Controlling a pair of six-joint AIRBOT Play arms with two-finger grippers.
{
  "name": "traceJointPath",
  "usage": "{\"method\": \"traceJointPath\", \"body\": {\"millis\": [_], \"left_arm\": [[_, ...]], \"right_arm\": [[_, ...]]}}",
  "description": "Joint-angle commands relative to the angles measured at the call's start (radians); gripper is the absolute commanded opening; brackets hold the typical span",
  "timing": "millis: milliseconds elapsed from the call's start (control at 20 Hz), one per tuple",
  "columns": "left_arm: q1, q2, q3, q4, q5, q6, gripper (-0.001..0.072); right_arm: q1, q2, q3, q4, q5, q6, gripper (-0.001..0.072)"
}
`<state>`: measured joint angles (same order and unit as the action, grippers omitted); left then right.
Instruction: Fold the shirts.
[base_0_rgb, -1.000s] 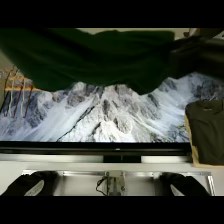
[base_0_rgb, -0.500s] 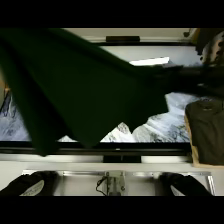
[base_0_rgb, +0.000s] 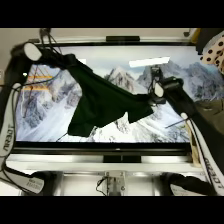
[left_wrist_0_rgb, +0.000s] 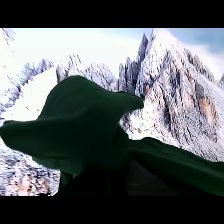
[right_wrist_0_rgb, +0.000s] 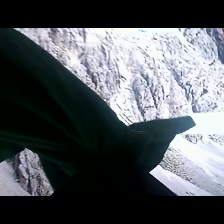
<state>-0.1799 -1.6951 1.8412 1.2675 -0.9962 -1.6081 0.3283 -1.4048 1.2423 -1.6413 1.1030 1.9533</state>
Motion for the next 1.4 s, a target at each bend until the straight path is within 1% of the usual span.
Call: {"method": "traceJointPath", "body": {"millis": [0,50,100,150,200,250,350,400,450,550,600,650,750,800,900,1000,1100,1200,1350], "left_arm": [[0.000,-0.144,-0.002,-0.216,-0.032,-0.001,0.0035],[0.000,-0.161,-0.002,-0.247,-0.060,-0.001,0.0048],[0.002,-0.168,-0.002,-0.255,-0.091,-0.001,0.0157],[0.011,-0.164,0.000,-0.255,-0.153,0.000,0.0357],[0.032,-0.156,0.012,-0.245,-0.231,0.000,0.0472],[0.069,-0.147,0.043,-0.225,-0.338,0.000,0.0471],[0.165,-0.125,0.121,-0.209,-0.592,0.000,0.0465],[0.211,-0.100,0.136,-0.206,-0.682,0.000,0.0426],[0.252,-0.054,0.130,-0.190,-0.733,0.002,0.0383],[0.292,0.066,0.060,-0.127,-0.740,0.009,0.0384],[0.293,0.134,-0.023,-0.092,-0.736,0.011,0.0396],[0.285,0.201,-0.137,-0.081,-0.711,0.011,0.0398],[0.240,0.347,-0.468,-0.091,-0.594,0.009,0.0577],[0.211,0.423,-0.658,-0.123,-0.500,0.007,0.0595],[0.182,0.550,-0.973,-0.218,-0.331,0.007,0.0595],[0.188,0.625,-1.168,-0.293,-0.278,0.008,0.0595],[0.177,0.659,-1.291,-0.314,-0.202,0.007,0.0594],[0.157,0.658,-1.368,-0.363,-0.073,0.007,0.0594],[0.101,0.643,-1.400,-0.423,0.113,0.007,0.0593]], "right_arm": [[-0.028,-0.102,-0.014,0.000,-0.023,0.052,0.0071],[-0.025,-0.105,-0.014,0.010,-0.023,0.050,0.0071],[-0.023,-0.104,-0.014,0.019,-0.022,0.050,0.0071],[-0.023,-0.101,-0.014,0.028,-0.013,0.048,0.0071],[-0.023,-0.096,-0.014,0.039,0.002,0.040,0.0071],[-0.023,-0.092,-0.014,0.040,0.021,0.031,0.0071],[-0.023,-0.080,-0.014,0.042,0.069,0.006,0.0071],[-0.023,-0.074,-0.014,0.042,0.091,-0.010,0.0071],[-0.023,-0.071,-0.014,0.042,0.111,-0.026,0.0071],[-0.023,-0.071,-0.014,0.042,0.140,-0.043,0.0071],[-0.023,-0.071,-0.014,0.042,0.143,-0.051,0.0071],[-0.023,-0.071,-0.014,0.042,0.143,-0.056,0.0071],[-0.023,-0.071,-0.014,0.042,0.142,-0.067,0.0071],[-0.023,-0.071,-0.014,0.043,0.143,-0.071,0.0071],[-0.023,-0.071,-0.014,0.044,0.145,-0.072,0.0071],[-0.023,-0.071,-0.014,0.044,0.145,-0.078,0.0071],[-0.023,-0.071,-0.014,0.044,0.139,-0.078,0.0071],[-0.023,-0.071,-0.014,0.044,0.136,-0.078,0.0071],[-0.023,-0.071,-0.014,0.044,0.137,-0.079,0.0071]]}}
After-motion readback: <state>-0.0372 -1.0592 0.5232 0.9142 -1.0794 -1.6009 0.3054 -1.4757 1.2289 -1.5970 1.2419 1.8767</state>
